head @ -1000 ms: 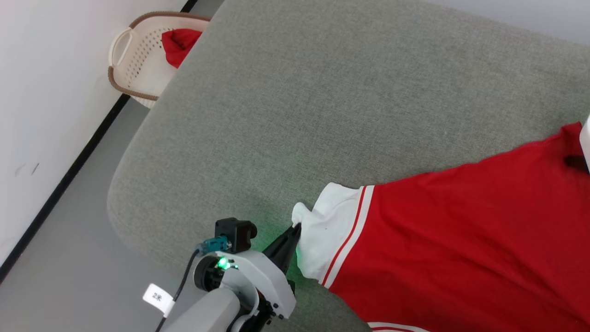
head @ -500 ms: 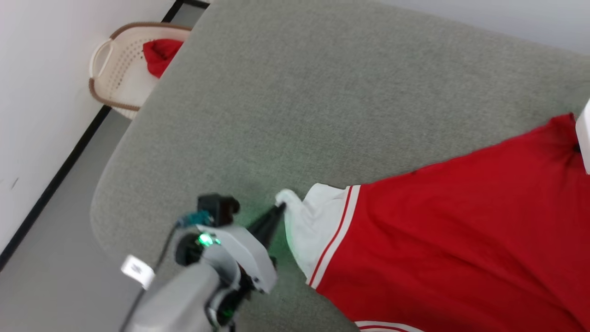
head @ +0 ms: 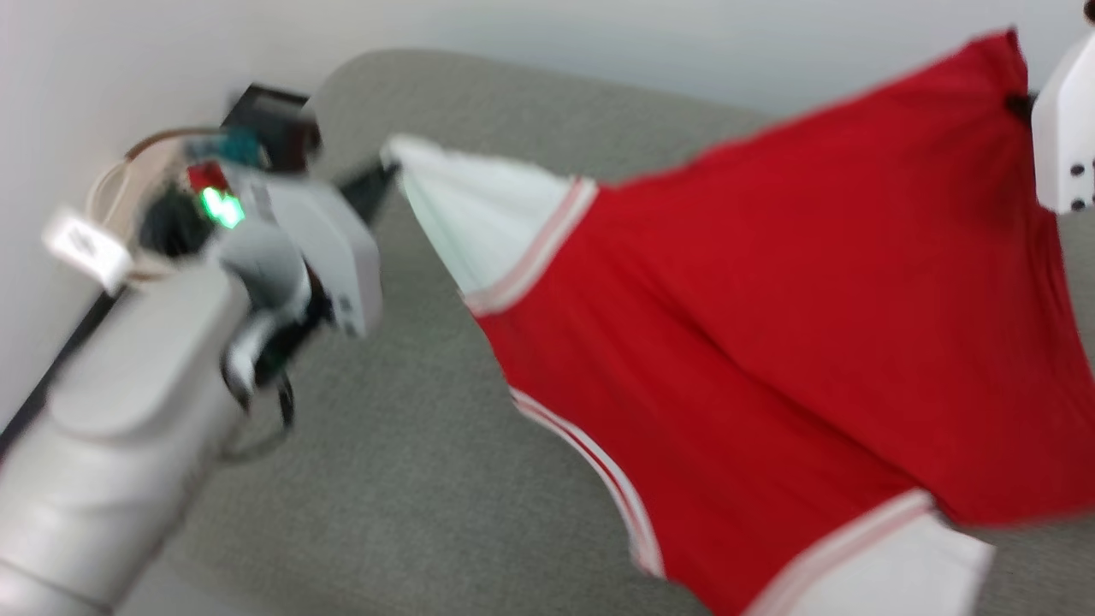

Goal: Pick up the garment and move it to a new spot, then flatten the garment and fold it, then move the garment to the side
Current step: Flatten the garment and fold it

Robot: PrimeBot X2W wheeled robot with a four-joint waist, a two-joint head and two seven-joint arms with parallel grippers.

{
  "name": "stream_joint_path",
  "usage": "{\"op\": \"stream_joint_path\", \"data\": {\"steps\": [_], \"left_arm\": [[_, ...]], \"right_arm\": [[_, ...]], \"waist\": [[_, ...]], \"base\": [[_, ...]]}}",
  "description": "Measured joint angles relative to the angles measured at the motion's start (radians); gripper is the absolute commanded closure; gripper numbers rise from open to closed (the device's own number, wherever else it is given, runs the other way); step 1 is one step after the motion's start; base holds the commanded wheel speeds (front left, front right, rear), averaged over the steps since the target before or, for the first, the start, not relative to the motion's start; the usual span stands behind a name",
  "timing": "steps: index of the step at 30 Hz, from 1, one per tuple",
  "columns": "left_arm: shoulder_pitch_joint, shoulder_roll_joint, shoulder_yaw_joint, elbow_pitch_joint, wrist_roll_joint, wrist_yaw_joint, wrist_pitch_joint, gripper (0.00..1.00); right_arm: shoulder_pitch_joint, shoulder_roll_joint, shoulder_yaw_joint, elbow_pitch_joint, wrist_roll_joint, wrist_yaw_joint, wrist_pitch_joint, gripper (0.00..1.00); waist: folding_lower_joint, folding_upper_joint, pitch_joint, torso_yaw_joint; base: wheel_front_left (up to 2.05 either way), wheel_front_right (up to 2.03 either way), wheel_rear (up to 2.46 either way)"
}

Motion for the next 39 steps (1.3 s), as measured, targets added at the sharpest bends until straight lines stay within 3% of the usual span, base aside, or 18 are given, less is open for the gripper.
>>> {"op": "stream_joint_path", "data": {"steps": [7,14,24,32,39], "left_arm": [[-0.232,0.009,0.010,0.079,0.046,0.012,0.103,1.00],[-0.423,-0.054,0.009,0.246,0.077,-0.006,0.122,1.00],[-0.639,-0.137,0.029,0.483,0.105,-0.008,0.037,1.00],[-0.766,-0.171,0.051,0.611,0.105,-0.030,-0.059,1.00],[-0.856,-0.163,0.062,0.683,0.105,-0.057,-0.107,1.00]], "right_arm": [[-0.091,0.074,-0.030,0.051,-0.106,0.000,-0.170,1.00],[-0.191,0.187,-0.085,0.153,-0.250,0.000,-0.378,1.00],[-0.316,0.332,-0.148,0.327,-0.406,0.000,-0.562,1.00],[-0.401,0.376,-0.189,0.422,-0.477,0.000,-0.679,1.00],[-0.471,0.403,-0.216,0.483,-0.510,0.000,-0.718,1.00]], "waist": [[0.0000,0.0000,-0.063,-0.066],[-0.0001,0.0000,-0.118,-0.133],[0.0000,0.0000,-0.168,-0.221],[-0.0001,0.0000,-0.176,-0.263],[0.0000,0.0000,-0.127,-0.279]], "base": [[0.00,0.00,0.00],[0.00,0.00,0.00],[0.00,0.00,0.00],[0.00,0.00,0.00],[0.00,0.00,0.00]]}}
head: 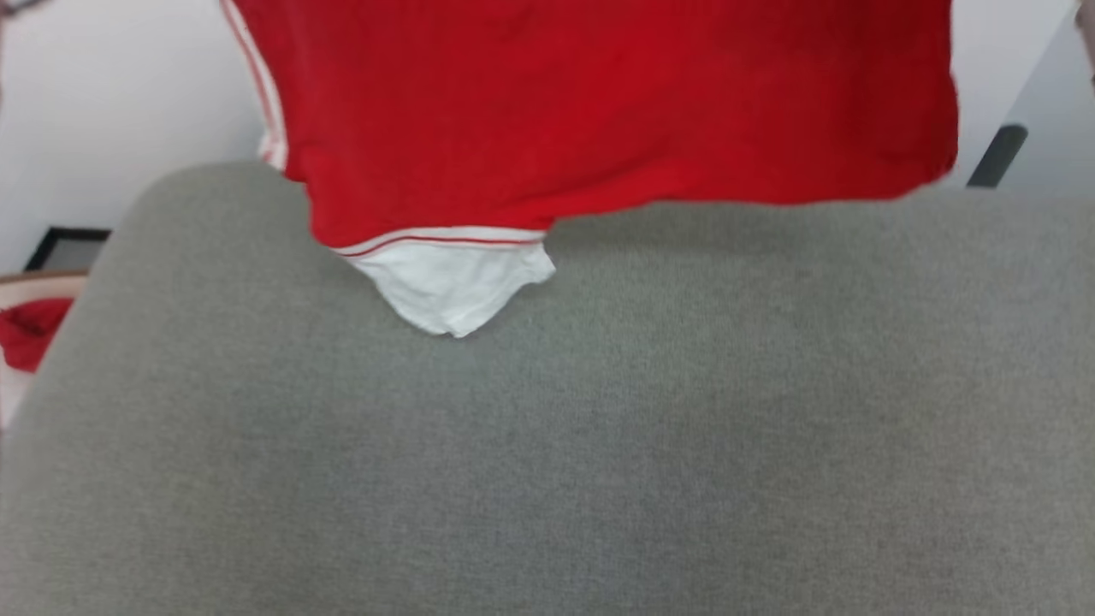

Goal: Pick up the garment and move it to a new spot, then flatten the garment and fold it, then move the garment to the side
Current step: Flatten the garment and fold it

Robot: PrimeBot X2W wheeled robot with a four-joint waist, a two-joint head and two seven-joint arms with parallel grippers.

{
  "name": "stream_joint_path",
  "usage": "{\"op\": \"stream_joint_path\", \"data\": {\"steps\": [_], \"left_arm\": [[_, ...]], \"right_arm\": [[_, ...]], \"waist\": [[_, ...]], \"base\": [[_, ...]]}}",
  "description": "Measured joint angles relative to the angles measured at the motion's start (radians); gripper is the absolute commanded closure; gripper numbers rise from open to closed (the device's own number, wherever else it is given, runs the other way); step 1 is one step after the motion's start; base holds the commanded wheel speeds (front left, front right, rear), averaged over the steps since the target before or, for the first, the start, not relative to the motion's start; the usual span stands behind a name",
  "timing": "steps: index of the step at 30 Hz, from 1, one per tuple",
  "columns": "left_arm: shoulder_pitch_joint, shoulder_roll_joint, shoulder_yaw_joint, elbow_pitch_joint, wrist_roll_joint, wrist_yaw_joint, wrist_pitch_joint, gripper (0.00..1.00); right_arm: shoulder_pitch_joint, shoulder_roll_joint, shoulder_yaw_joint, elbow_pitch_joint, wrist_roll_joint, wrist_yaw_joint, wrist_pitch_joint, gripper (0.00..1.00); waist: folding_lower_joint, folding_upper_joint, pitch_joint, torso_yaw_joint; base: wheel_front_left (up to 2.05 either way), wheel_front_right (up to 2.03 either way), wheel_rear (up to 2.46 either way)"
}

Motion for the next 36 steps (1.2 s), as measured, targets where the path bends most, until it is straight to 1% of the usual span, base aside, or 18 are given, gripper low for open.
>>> {"op": "stream_joint_path", "data": {"steps": [7,13,17,20,22,26,29,32,36], "left_arm": [[-0.107,0.017,0.015,0.027,0.000,-0.020,-0.056,1.00],[-0.232,0.042,0.028,0.007,0.016,-0.032,-0.169,1.00],[-0.326,0.043,0.047,-0.012,0.017,-0.037,-0.243,1.00],[-0.383,0.039,0.067,-0.032,0.017,-0.040,-0.284,1.00],[-0.408,0.036,0.072,-0.043,0.021,-0.042,-0.296,1.00],[-0.418,0.030,0.111,-0.080,0.024,-0.048,-0.304,1.00],[-0.407,0.034,0.175,-0.150,0.038,-0.042,-0.306,1.00],[-0.343,0.026,0.238,-0.193,0.054,-0.040,-0.308,1.00],[-0.247,-0.006,0.286,-0.191,0.079,-0.041,-0.307,1.00]], "right_arm": [[-0.107,0.004,-0.026,0.016,-0.043,0.000,-0.029,1.00],[-0.209,0.002,-0.066,-0.007,-0.117,0.000,-0.119,1.00],[-0.265,-0.013,-0.126,-0.058,-0.197,0.000,-0.163,1.00],[-0.269,-0.033,-0.183,-0.120,-0.279,0.000,-0.172,1.00],[-0.261,-0.041,-0.226,-0.184,-0.339,0.000,-0.174,1.00],[-0.205,-0.041,-0.305,-0.318,-0.465,0.000,-0.176,1.00],[-0.145,-0.032,-0.352,-0.380,-0.540,0.000,-0.176,1.00],[-0.103,-0.018,-0.395,-0.407,-0.589,0.000,-0.176,1.00],[-0.052,0.001,-0.446,-0.380,-0.635,0.000,-0.176,1.00]], "waist": [[0.0000,0.0000,0.111,-0.014],[0.0000,0.0000,0.247,-0.026],[0.0000,0.0000,0.351,-0.033],[0.0000,0.0000,0.433,-0.036],[0.0000,0.0000,0.487,-0.036],[0.0000,0.0000,0.594,-0.033],[0.0000,0.0000,0.668,-0.026],[0.0000,0.0000,0.734,-0.017],[0.0000,0.0000,0.802,0.000]], "base": [[0.00,0.00,0.00],[0.00,0.00,0.00],[0.00,0.00,0.00],[0.00,0.00,0.00],[0.00,0.00,0.00],[0.00,0.00,0.00],[0.00,0.00,0.00],[0.00,0.00,0.00],[0.00,0.00,0.00]]}}
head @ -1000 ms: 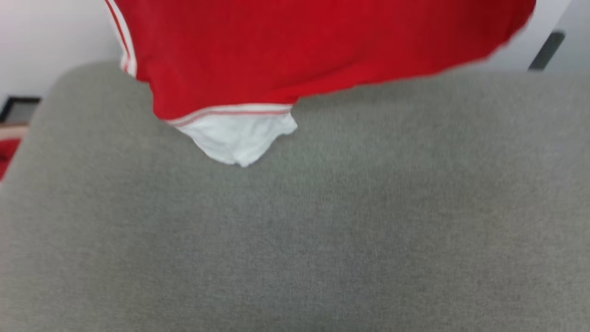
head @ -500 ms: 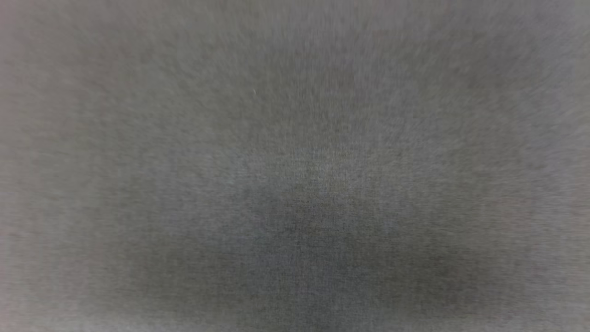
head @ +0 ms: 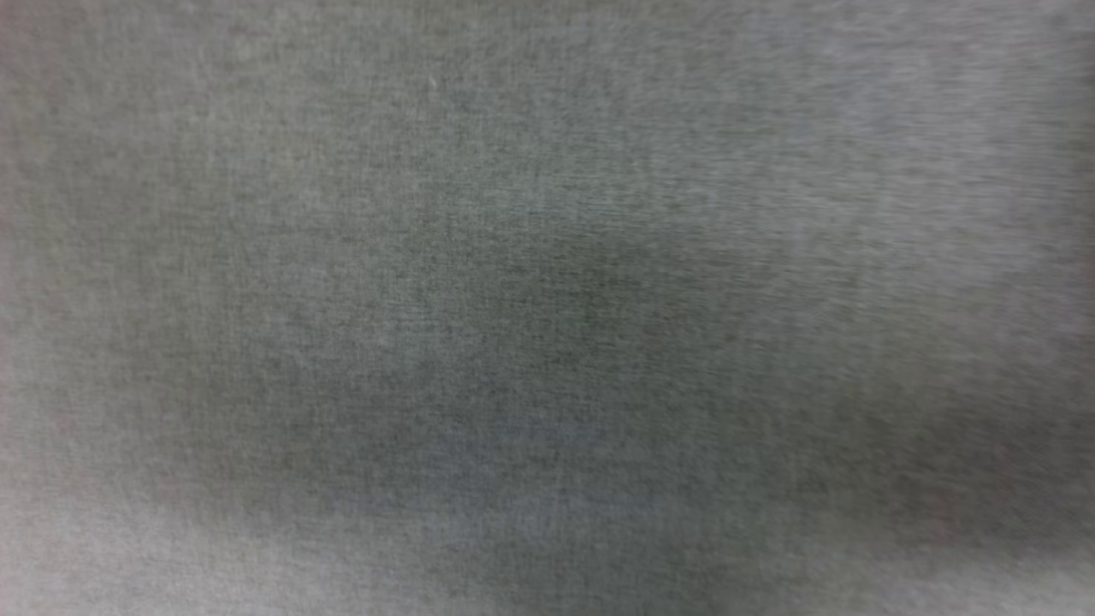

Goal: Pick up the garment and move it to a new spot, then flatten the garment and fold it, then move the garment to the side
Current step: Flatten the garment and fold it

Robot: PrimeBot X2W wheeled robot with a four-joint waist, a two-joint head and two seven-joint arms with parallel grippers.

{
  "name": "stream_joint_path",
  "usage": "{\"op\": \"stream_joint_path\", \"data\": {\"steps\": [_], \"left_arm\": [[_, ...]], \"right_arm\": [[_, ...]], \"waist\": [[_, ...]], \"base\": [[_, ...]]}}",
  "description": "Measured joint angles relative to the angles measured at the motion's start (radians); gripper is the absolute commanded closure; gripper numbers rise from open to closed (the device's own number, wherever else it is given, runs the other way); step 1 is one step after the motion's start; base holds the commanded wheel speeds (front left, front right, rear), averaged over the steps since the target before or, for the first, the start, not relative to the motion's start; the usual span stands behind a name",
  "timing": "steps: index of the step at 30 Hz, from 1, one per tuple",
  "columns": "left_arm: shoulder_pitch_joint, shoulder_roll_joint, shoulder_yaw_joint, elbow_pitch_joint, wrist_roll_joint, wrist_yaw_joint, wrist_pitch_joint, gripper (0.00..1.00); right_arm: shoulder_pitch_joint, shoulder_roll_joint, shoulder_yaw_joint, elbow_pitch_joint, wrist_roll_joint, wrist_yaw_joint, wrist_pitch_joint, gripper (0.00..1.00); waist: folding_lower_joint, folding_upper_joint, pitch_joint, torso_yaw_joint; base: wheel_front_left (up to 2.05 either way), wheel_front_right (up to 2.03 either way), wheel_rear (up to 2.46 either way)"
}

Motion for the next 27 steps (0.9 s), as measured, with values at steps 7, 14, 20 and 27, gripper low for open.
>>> {"op": "stream_joint_path", "data": {"steps": [7,14,20,27], "left_arm": [[0.096,-0.060,0.024,0.085,0.024,-0.010,0.000,1.00],[0.123,-0.092,0.038,0.142,0.029,-0.026,0.000,1.00],[0.169,-0.095,0.031,0.174,0.026,-0.030,0.000,1.00],[0.263,-0.094,-0.019,0.151,-0.032,-0.031,0.005,1.00]], "right_arm": [[0.021,0.023,-0.051,0.082,-0.035,0.000,0.000,1.00],[0.020,0.018,-0.075,0.122,-0.044,0.000,0.000,1.00],[0.011,-0.011,-0.059,0.121,-0.021,0.000,0.000,1.00],[0.028,-0.072,0.002,0.129,0.044,0.000,0.000,1.00]], "waist": [[0.0000,0.0000,0.041,0.052],[0.0000,0.0000,0.010,0.076],[0.0000,0.0000,-0.043,0.092],[0.0000,0.0000,-0.130,0.105]], "base": [[0.00,0.00,0.00],[0.00,0.00,0.00],[0.00,0.00,0.00],[0.00,0.00,0.00]]}}
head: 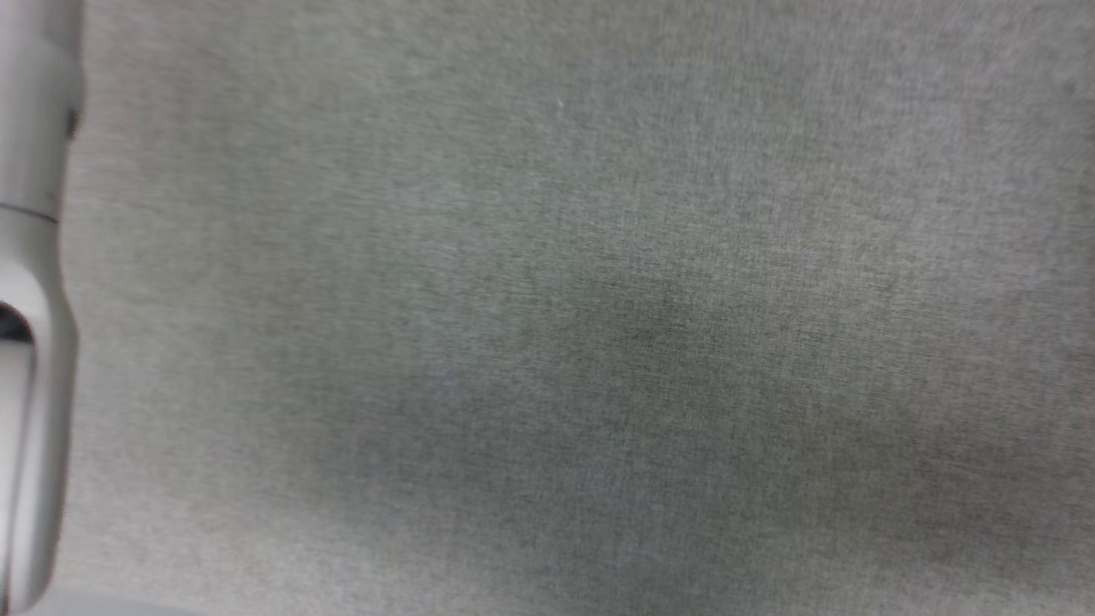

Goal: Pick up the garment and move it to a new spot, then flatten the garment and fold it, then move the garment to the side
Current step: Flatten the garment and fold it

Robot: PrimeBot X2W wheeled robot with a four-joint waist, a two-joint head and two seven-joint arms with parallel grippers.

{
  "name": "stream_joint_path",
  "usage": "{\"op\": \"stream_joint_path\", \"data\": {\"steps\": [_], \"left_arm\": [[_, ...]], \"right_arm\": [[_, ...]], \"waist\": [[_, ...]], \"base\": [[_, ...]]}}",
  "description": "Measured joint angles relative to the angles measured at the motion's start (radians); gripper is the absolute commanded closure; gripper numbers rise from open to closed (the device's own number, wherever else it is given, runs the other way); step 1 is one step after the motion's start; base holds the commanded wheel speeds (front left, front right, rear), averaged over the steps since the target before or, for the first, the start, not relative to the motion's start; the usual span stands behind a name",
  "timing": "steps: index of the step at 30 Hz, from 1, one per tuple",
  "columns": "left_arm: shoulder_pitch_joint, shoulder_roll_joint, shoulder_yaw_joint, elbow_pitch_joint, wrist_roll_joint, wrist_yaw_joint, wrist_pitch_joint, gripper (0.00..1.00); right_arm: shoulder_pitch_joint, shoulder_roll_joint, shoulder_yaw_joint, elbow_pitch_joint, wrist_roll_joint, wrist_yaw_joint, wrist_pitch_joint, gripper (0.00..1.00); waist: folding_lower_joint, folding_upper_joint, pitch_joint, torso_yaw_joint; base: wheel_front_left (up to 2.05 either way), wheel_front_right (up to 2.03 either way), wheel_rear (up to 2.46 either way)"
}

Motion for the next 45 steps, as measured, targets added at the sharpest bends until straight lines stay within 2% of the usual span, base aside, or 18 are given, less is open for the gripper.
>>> {"op": "stream_joint_path", "data": {"steps": [5,8,13,16,24,29,36,45], "left_arm": [[0.073,0.002,-0.059,-0.041,-0.052,0.000,0.021,1.00],[0.146,0.018,-0.110,-0.080,-0.077,0.000,0.035,1.00],[0.276,0.061,-0.183,-0.147,-0.114,0.000,0.059,1.00],[0.363,0.087,-0.222,-0.197,-0.140,0.000,0.083,1.00],[0.640,0.179,-0.273,-0.330,-0.170,0.009,0.097,1.00],[0.851,0.243,-0.285,-0.469,-0.195,0.069,0.107,1.00],[1.143,0.342,-0.304,-0.717,-0.232,0.205,0.141,1.00],[1.452,0.443,-0.311,-0.990,-0.302,0.388,0.189,1.00]], "right_arm": [[0.046,-0.036,0.047,0.010,0.073,0.000,0.000,1.00],[0.118,-0.046,0.110,0.014,0.132,0.000,0.000,1.00],[0.266,-0.069,0.214,-0.004,0.293,0.000,0.000,1.00],[0.367,-0.103,0.281,-0.034,0.395,0.000,0.000,1.00],[0.686,-0.191,0.413,-0.176,0.662,0.000,0.028,1.00],[0.895,-0.282,0.495,-0.339,0.802,0.000,0.093,1.00],[1.162,-0.431,0.561,-0.560,0.964,0.000,0.155,1.00],[1.415,-0.521,0.546,-0.690,1.097,0.000,0.222,1.00]], "waist": [[0.0000,0.0000,-0.074,0.009],[0.0000,0.0000,-0.122,0.013],[0.0000,0.0000,-0.205,0.018],[0.0000,0.0000,-0.256,0.021],[0.0000,0.0000,-0.388,0.029],[0.0000,0.0000,-0.461,0.032],[0.0000,0.0000,-0.534,0.041],[0.0000,0.0000,-0.576,0.065]], "base": [[0.00,0.00,0.00],[0.00,0.00,0.00],[0.00,0.00,0.00],[0.00,0.00,0.00],[0.00,0.00,0.00],[0.00,0.00,0.00],[0.00,0.00,0.00],[0.00,0.00,0.00]]}}
